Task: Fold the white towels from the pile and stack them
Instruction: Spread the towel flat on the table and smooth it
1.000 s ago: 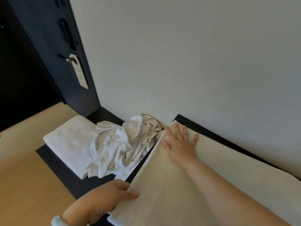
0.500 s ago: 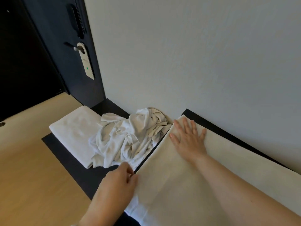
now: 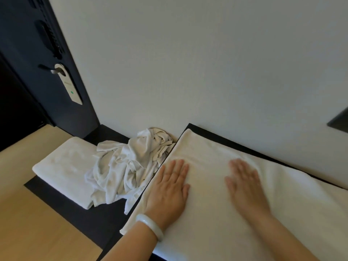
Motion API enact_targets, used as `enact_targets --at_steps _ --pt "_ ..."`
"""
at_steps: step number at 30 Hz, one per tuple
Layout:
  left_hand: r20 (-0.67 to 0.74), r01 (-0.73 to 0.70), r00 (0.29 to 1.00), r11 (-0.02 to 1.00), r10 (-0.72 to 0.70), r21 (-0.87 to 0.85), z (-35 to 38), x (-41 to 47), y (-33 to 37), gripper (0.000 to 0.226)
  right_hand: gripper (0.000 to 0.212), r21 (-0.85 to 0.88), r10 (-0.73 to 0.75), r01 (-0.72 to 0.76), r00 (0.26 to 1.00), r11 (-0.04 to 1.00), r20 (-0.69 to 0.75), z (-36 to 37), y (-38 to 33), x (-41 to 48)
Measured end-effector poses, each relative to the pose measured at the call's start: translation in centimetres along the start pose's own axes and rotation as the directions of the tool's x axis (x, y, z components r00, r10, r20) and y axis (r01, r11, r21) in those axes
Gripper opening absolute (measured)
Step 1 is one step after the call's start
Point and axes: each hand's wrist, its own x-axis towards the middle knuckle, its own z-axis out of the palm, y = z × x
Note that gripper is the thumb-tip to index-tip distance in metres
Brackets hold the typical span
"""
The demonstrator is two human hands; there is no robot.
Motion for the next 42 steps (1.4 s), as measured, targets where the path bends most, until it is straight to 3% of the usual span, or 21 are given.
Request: enact_targets --at_steps 2,4,5,7,9,10,12,15,17,20,22,24,29,33,36,38,42 --pt "0.005 0.002 1.0 1.0 -0.002 0.001 -0.3 -0.2 0.0 0.058 0.062 -0.078 0.255 -0.251 0.966 0.965 0.049 -1.6 2.2 0.3" --pt "-0.004 0.005 1.0 1.0 -0.005 0.001 -0.4 -0.2 0.1 0.058 0.064 -0.093 0.327 -0.322 0.944 0.942 0.044 -2.7 1.2 0.2" --pt "-0.002 0.006 1.0 1.0 -0.006 -0.003 -0.5 -0.2 0.1 0.058 0.062 -0.056 0.267 -0.267 0.964 0.962 0.002 -2.9 -0.5 -0.5" --pt "0.006 0.01 1.0 1.0 -0.01 -0.001 -0.4 -0.1 0.1 0.059 0.057 0.027 0.017 -0.015 0.996 1.0 -0.087 -2.0 -4.4 -3.5" --pt "0.01 0.014 1.0 1.0 -0.014 0.009 -0.3 -0.1 0.1 0.059 0.061 0.029 -0.218 0.219 0.976 0.975 -0.024 -0.3 -6.9 -7.7" --pt "0.01 0.017 1.0 1.0 -0.017 0.005 -0.2 -0.1 0.1 0.059 0.063 0.009 -0.205 0.204 0.978 0.979 0.031 0.2 -6.3 -8.9" --pt "0.009 0.022 1.0 1.0 -0.022 -0.008 -0.3 -0.1 0.2 0.059 0.062 -0.024 0.023 -0.022 0.999 0.999 0.037 0.0 -2.9 -8.9" --pt "0.034 0.005 0.999 1.0 -0.006 0.003 -0.6 -0.3 0.3 0.059 0.065 -0.14 0.364 -0.353 0.93 0.925 0.06 -2.1 1.1 -8.3" --pt "0.048 0.008 0.999 1.0 -0.008 0.002 -0.9 -0.1 0.3 0.059 0.067 -0.087 0.343 -0.341 0.939 0.936 0.005 -2.8 -0.2 -8.6" --pt "0.025 0.01 1.0 1.0 -0.009 -0.026 -0.8 -0.8 1.3 0.06 0.066 0.025 0.116 -0.114 0.989 0.993 -0.096 -1.5 -6.0 -11.2" --pt "-0.008 -0.113 0.994 0.993 0.113 -0.034 0.1 -2.4 2.4 0.061 0.067 0.013 0.057 -0.057 0.998 0.998 -0.014 0.5 -8.5 -12.9" --pt "0.026 -0.213 0.977 0.977 0.213 -0.028 1.2 -4.2 2.9 0.064 0.064 0.031 0.111 -0.112 0.993 0.993 0.025 1.7 -8.5 -13.1" --pt "0.021 -0.194 0.981 0.981 0.194 -0.028 1.7 -4.4 2.1 0.066 0.064 0.009 0.257 -0.257 0.966 0.966 -0.019 1.6 -4.6 -14.3" --pt "0.052 -0.22 0.974 0.975 0.221 -0.033 1.7 -4.4 2.1 0.065 0.069 -0.045 0.497 -0.496 0.868 0.867 0.011 0.6 0.6 -17.4" --pt "0.044 -0.217 0.975 0.975 0.219 -0.057 1.5 -4.3 2.1 0.059 0.068 -0.04 0.593 -0.592 0.804 0.805 0.046 0.0 1.6 -17.5" --pt "0.039 -0.23 0.972 0.971 0.233 -0.066 1.4 -4.5 1.8 0.058 0.067 -0.017 0.555 -0.555 0.828 0.831 0.082 -0.3 0.8 -16.6" --pt "0.032 -0.214 0.976 0.974 0.216 -0.071 0.9 -4.2 -0.1 0.058 0.063 0.016 0.248 -0.252 0.961 0.968 0.123 -0.7 0.3 -16.3"
